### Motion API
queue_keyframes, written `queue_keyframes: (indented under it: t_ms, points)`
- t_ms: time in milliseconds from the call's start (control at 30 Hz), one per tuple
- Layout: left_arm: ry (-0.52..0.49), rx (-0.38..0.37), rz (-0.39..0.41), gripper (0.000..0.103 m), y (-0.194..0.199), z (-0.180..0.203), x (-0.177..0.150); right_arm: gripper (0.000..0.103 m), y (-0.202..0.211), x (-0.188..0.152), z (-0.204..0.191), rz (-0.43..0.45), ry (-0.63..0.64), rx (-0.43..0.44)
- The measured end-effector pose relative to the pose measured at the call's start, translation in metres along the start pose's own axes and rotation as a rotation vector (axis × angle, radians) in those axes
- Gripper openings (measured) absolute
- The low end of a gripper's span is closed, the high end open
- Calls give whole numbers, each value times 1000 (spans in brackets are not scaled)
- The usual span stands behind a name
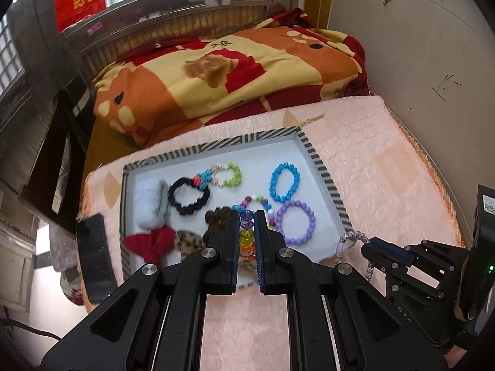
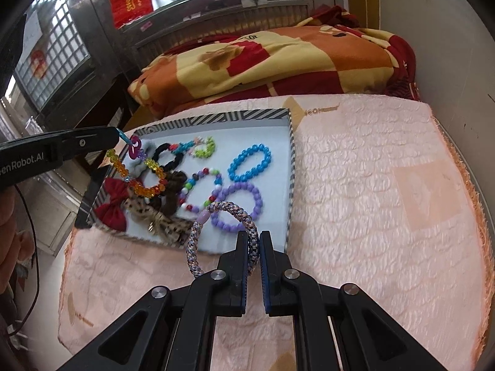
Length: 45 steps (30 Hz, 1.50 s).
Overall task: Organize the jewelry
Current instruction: 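Carry both bracelets into the striped tray and open both tools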
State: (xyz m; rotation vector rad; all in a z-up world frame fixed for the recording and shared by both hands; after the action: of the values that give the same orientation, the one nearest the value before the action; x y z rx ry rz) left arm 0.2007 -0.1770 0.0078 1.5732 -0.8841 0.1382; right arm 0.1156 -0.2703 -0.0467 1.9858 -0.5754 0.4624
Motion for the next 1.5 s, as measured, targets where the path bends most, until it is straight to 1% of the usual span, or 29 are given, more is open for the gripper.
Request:
queue_keyframes:
  t_ms: [233, 433, 533, 667, 833, 1000, 1167, 1267, 1367, 1400, 1467, 1500]
  points:
    - [-30, -14, -15, 8, -26, 10, 18, 7, -19, 22, 16, -13, -22, -29]
    - [-23, -30, -52, 8, -57, 12, 29, 7, -36, 41, 24, -28, -28, -45]
    - [-16, -25, -78, 8, -77, 9, 31, 7, -50, 52, 27, -45, -35, -48]
    - [6, -6, -129, 8, -109, -6, 28, 7, -70, 66, 28, -68, -31, -47]
    - [50, 17, -195, 8, -142, -29, 16, 7, -102, 84, 25, -108, -5, -47]
    - [77, 20, -227, 8, -159, -39, 9, 7, -130, 99, 20, -139, 24, -53]
    - [91, 25, -239, 8, -168, -44, 3, 7, -154, 101, 21, -174, 38, -66]
    - [96, 34, -246, 8, -171, -46, -2, 7, -158, 99, 22, -179, 50, -73]
    - [110, 30, -253, 8, -175, -42, -7, 7, -156, 99, 21, -189, 38, -58]
    - [112, 31, -255, 10, -175, -41, -7, 7, -154, 98, 22, -189, 29, -56]
    - [119, 30, -260, 18, -176, -42, -8, 7, -145, 97, 22, -174, 17, -47]
    - [125, 28, -258, 28, -174, -43, -9, 11, -141, 96, 21, -165, 13, -46]
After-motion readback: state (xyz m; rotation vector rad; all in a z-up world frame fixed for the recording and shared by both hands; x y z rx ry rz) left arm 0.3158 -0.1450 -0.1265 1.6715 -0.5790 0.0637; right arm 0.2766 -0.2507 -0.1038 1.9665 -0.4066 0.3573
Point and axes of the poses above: each gripper's, at about its wrist camera, not at the fingertips, and y roughly against the way its jaws point, z to its right, x to its top, the point moved 9 cm from there along -y, roughly the way its jaws point, and after that the axes turned 14 degrees about x, right-handed, at the moved point
